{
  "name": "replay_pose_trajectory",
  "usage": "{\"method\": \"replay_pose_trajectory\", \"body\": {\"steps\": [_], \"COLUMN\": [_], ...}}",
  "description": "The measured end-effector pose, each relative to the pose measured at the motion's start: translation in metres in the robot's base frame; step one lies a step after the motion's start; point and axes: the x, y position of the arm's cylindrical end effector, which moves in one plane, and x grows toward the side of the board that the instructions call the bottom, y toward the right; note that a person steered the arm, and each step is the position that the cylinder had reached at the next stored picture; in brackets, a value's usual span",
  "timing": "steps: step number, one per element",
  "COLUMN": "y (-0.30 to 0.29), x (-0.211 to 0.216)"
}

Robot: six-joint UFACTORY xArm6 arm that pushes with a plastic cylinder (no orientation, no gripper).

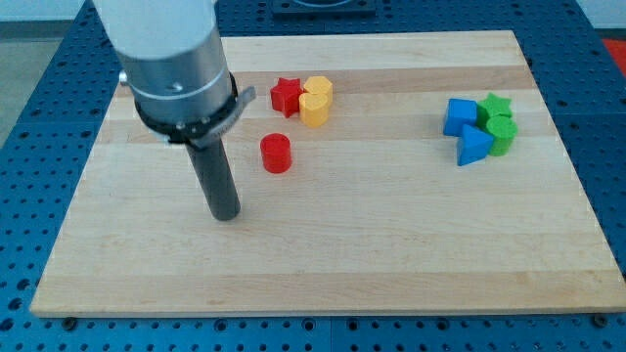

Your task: Slide the red circle right and up

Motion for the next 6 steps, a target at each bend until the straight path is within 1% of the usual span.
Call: {"method": "replay_pose_trajectory", "body": {"steps": [1, 2, 4, 6], "y": [0.029, 0.033, 0.046, 0.061], "x": [-0.025, -0.059, -0.106, -0.119]}}
